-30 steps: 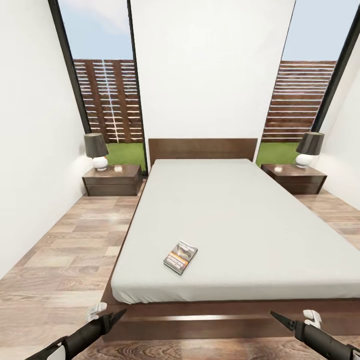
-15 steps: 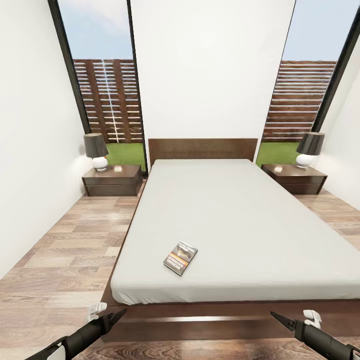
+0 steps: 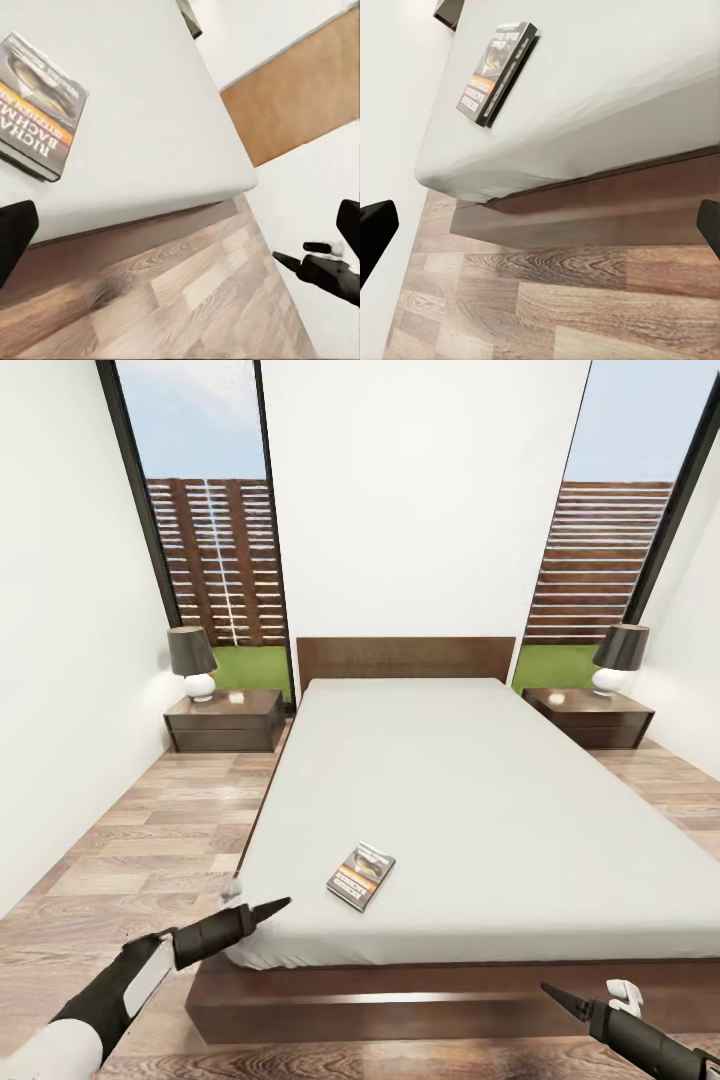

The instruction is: In the bedroom, move the book from the bed onto either nightstand, and place the two sandals side by side next to the bed.

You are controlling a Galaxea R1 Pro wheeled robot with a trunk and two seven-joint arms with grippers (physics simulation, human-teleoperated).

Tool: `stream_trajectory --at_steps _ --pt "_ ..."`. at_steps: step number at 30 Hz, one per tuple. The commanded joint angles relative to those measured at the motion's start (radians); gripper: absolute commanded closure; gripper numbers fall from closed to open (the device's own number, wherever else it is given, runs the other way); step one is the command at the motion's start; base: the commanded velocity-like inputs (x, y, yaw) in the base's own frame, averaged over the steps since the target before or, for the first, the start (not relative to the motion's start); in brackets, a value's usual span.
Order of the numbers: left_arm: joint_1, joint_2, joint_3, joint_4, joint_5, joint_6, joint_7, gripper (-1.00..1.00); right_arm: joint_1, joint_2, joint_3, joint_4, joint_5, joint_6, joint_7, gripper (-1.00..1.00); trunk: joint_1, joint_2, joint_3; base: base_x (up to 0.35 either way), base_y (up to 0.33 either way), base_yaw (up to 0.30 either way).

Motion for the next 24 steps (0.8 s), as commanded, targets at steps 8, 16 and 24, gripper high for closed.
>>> stream_trajectory --at_steps 8,16,24 --pt "-0.001 0.003 0.005 -0.196 0.012 0.216 0.008 -1.0 -0.002 -0.001 0.008 0.003 -0.008 0.001 0.012 -1.0 0.0 -0.001 -0.001 0.0 0.0 0.0" --pt "-0.001 -0.001 0.007 -0.205 0.011 0.223 0.01 -1.0 -0.003 -0.036 -0.003 -0.169 -0.015 0.305 0.139 -1.0 0.0 -0.001 -0.001 0.0 0.0 0.0" --pt "-0.001 -0.004 0.004 -0.205 0.01 0.19 0.032 -1.0 -0.003 -0.083 -0.006 -0.638 -0.011 0.82 0.246 -1.0 0.0 -0.001 -0.001 0.0 0.0 0.0"
